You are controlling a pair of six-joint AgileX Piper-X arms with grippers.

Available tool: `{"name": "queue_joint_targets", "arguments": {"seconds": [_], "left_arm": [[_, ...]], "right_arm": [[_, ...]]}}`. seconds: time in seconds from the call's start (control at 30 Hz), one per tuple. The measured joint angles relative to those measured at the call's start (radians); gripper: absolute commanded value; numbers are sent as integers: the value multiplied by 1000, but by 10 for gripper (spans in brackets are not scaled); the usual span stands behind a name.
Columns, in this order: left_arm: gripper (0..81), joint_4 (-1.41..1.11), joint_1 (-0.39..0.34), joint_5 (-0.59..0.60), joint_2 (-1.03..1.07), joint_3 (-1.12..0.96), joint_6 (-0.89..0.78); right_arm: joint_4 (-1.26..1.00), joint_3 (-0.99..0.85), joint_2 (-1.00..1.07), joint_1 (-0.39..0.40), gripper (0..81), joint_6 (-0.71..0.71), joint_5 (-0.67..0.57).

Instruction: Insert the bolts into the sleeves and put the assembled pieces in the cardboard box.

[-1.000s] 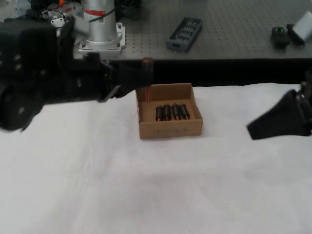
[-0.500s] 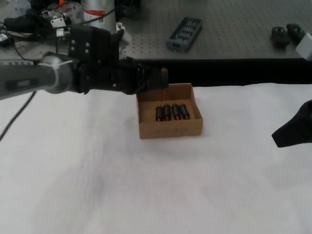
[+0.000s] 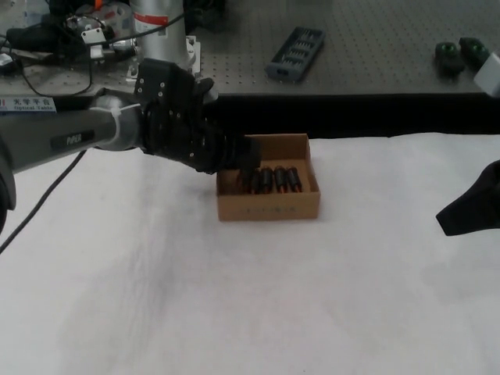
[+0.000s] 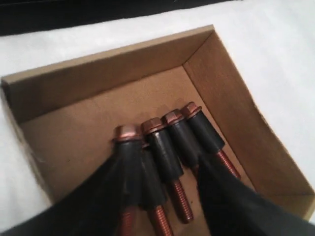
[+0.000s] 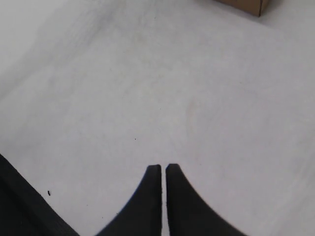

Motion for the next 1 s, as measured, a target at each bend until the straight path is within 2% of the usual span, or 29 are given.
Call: {"name": "queue_joint_targets", "arguments": {"seconds": [0.17, 0.23, 0.3, 0.4, 0.43, 0.6, 0.77, 1.0], "left_arm": [[428, 8, -2, 1, -2, -10, -21], [371, 29, -2, 20, -9, -10, -21], [267, 59, 0, 60, -19, -10, -29], [36, 129, 0, 123, -52, -10, -32], [0, 153, 0, 137, -66, -8, -32], [7, 288, 0, 172, -156, -7, 26], [7, 469, 0, 119, -312, 78, 158], [7, 493, 0, 75, -614, 397, 212]], "right_arm": [[0, 0, -1, 0, 26, 0, 0], [0, 0, -1, 0, 26, 0, 0], [4, 0, -1, 0, 26, 0, 0], [17, 0, -1, 0, 26, 0, 0], [33, 0, -1, 0, 26, 0, 2], [86, 0, -19, 0, 26, 0, 2], [128, 0, -68, 0, 26, 0, 24], [135, 15, -170, 0, 26, 15, 27]]}}
